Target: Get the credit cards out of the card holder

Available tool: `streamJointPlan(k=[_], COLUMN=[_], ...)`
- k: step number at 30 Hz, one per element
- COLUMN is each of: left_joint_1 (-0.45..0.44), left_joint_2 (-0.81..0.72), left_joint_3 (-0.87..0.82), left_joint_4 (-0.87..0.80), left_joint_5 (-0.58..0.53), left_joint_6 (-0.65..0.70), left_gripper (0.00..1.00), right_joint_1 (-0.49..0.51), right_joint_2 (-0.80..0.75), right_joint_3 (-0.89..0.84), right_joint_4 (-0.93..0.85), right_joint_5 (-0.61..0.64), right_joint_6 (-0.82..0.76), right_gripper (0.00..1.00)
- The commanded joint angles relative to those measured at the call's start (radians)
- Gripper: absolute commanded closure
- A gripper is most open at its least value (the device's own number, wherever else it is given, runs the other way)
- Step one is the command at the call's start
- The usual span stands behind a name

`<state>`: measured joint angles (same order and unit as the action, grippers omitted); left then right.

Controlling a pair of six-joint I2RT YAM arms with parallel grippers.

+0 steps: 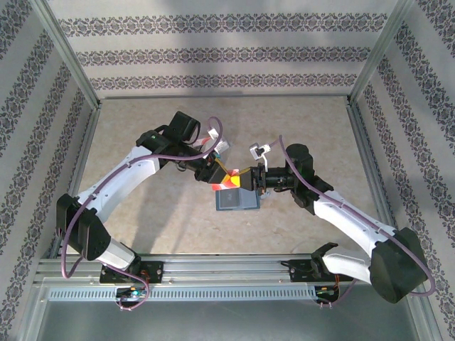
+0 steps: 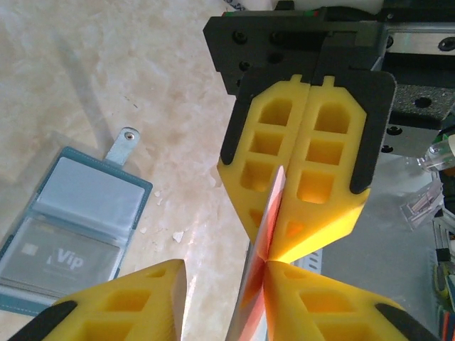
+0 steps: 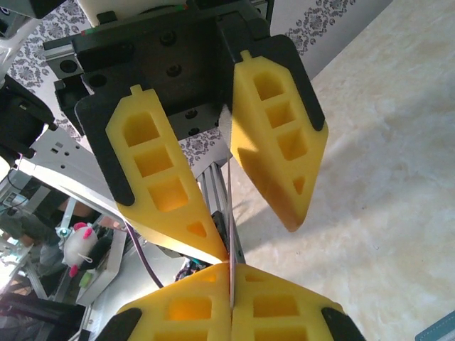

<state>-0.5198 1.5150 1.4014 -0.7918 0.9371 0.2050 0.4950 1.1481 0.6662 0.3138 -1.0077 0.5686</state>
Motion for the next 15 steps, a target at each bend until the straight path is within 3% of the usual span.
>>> streamJointPlan(k=[1,6,10,12,15], left_joint_1=[0.022,0.047,0.057,0.058,0.061], left_joint_2=[-0.01,-0.027,-0.024,-0.024,-0.028], left_joint_3=[-0.008,-0.028,-0.033,-0.034,-0.035], left_joint_4=[-0.02,0.026,0.045,0.049,0.048], left_joint_5=[0.037,0.069,0.108,0.119,0.101], left_joint_6=[0.023,0.012,0.014,0.021,0.045], left_gripper=[0.7,0.74,0.91,1.0,1.0], right_joint_1=[-0.001,-0.003,-0.003,-0.003,-0.004], right_joint_2=[0.007,0.01,0.003,-0.005,-0.023], right_joint_3=[0.029,0.027,0.027,0.024,0.019], right_joint_4=[0.016,0.018,0.016,0.017,0.0], right_joint_5=[-0.028,-0.028,-0.026,-0.018,0.011], right_joint_6=[-0.03,-0.031,-0.029,-0.024,-0.032], right_gripper=[1.0,1.0,1.0,0.97,0.82])
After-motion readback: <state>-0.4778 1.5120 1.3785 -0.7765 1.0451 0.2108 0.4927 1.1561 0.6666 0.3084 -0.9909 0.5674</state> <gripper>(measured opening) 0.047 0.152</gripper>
